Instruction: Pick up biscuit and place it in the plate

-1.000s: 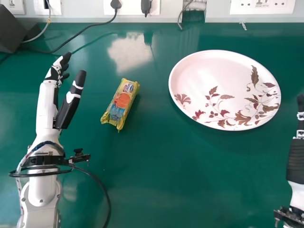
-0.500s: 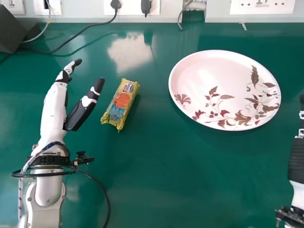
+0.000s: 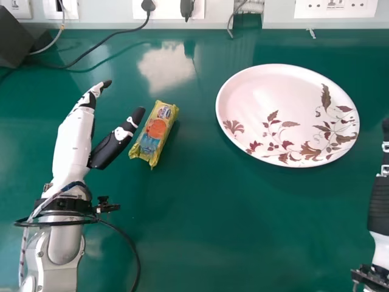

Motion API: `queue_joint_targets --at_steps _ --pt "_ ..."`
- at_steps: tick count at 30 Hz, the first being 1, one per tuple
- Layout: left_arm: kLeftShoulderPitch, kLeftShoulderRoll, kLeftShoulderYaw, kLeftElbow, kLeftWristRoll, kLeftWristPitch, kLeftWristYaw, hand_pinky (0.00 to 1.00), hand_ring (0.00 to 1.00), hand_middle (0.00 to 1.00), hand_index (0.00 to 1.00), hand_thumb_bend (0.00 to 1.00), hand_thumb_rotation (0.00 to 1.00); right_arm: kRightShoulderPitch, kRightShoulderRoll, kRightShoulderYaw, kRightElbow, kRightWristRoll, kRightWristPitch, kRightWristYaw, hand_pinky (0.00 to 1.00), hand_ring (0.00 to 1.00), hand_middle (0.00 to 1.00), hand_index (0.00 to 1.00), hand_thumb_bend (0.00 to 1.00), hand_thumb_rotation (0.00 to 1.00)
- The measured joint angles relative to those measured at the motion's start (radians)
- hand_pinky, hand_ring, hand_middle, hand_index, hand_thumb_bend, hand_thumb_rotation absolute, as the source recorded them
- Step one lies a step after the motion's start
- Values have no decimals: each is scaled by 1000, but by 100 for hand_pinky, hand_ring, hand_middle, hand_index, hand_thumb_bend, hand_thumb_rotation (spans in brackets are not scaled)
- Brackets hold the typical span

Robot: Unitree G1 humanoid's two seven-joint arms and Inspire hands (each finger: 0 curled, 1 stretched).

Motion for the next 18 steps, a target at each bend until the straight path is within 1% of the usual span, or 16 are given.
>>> queue_joint_targets --at_steps 3,6,7,8,11,14,18 --pt "-1 7 -6 -1 11 11 -8 89 96 98 93 100 70 0 0 0 0 -1 0 -5 95 100 100 100 100 49" --pt "-2 20 -16 -10 38 36 -39 91 96 98 93 100 71 0 0 1 0 -1 0 -9 96 100 100 100 100 51" --pt "-3 28 -20 -16 44 46 -54 93 97 98 94 100 71 0 0 1 0 -1 0 -9 97 100 100 100 100 51" --pt "-4 31 -21 -22 48 52 -62 94 97 98 94 100 71 0 0 1 0 -1 0 -8 98 100 100 100 100 51" --pt "-8 44 -25 -38 59 73 -91 90 95 97 92 100 70 0 0 2 0 -1 0 -9 99 100 100 100 100 51" --pt "-21 54 -34 -41 82 93 -127 90 96 99 94 100 70 0 0 2 -1 -2 0 -9 98 100 100 100 100 52" --pt "-35 64 -42 -48 98 115 -165 90 96 99 93 100 70 0 0 2 -2 -4 0 -10 96 100 100 99 100 50"
